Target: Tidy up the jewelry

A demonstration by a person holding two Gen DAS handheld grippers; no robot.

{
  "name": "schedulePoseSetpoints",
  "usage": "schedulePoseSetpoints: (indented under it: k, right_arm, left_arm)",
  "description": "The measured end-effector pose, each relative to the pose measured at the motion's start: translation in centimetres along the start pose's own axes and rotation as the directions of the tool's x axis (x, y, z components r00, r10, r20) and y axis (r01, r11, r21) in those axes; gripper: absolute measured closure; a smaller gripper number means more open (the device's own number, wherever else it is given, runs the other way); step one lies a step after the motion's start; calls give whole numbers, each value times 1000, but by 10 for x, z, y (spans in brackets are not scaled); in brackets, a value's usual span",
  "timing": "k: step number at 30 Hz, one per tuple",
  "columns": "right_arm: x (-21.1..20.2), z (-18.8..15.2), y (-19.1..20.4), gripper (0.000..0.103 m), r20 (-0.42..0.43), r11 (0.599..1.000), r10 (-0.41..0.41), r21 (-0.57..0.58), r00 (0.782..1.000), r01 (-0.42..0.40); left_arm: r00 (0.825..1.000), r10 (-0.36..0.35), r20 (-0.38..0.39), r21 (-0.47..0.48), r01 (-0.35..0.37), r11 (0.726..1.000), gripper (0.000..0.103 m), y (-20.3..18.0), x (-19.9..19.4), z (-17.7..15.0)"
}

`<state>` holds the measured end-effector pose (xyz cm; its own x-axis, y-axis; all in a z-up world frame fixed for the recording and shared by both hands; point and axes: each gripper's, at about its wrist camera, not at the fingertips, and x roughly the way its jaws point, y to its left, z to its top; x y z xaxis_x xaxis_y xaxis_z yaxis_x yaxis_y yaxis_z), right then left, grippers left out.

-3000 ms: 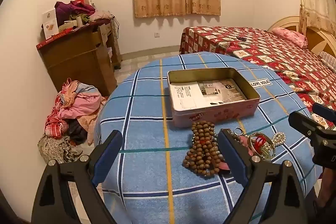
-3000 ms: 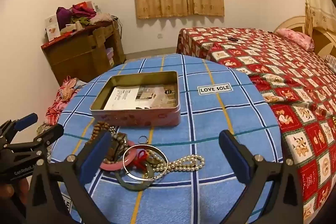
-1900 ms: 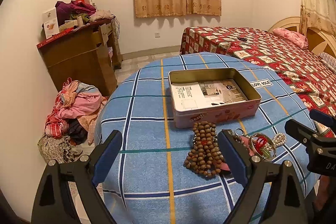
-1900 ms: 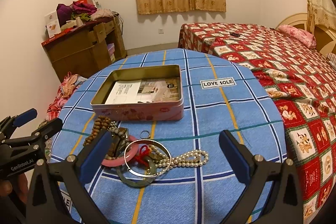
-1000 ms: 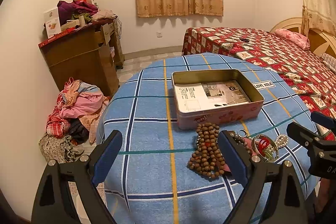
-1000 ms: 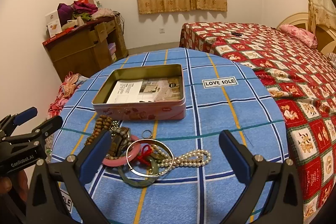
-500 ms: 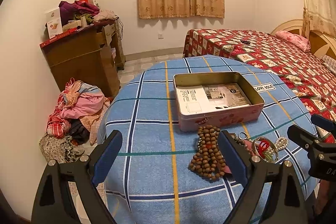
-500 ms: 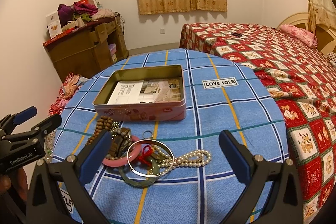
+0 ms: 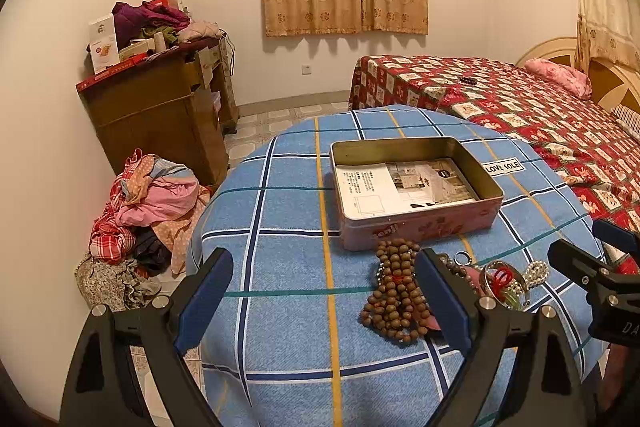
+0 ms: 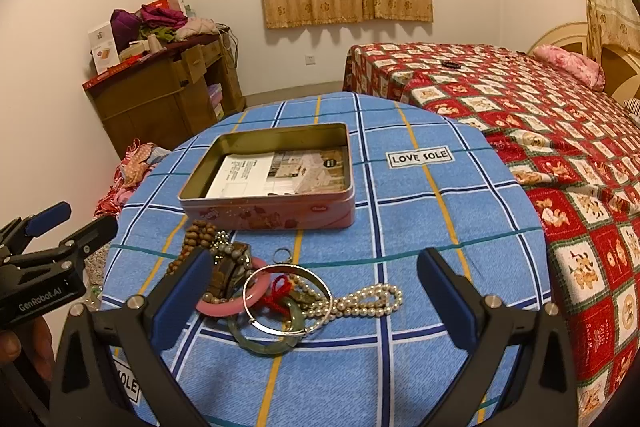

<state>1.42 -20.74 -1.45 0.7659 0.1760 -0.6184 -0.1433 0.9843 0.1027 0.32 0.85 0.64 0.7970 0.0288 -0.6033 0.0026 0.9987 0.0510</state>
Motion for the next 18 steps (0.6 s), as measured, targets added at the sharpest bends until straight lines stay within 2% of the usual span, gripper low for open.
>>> schedulePoseSetpoints:
  k: [10,14,18]
  right_arm:
    - [11,-10,-3,0,-29,1000,-3,5,1000,3]
    - [21,-17,-9,0,-58,1000,-3,8,998,3]
    - [29,-25,-12,0,-89,1000,-7,5,996,7]
  left_arm:
    - [999,5,-50,0,-5,1000,11,-1,20,-11]
    - [997,-18,-79,7,18,1000,11,-5,34,-17]
    - [996,-48,-75,39,51,998,11,-18,42,-18]
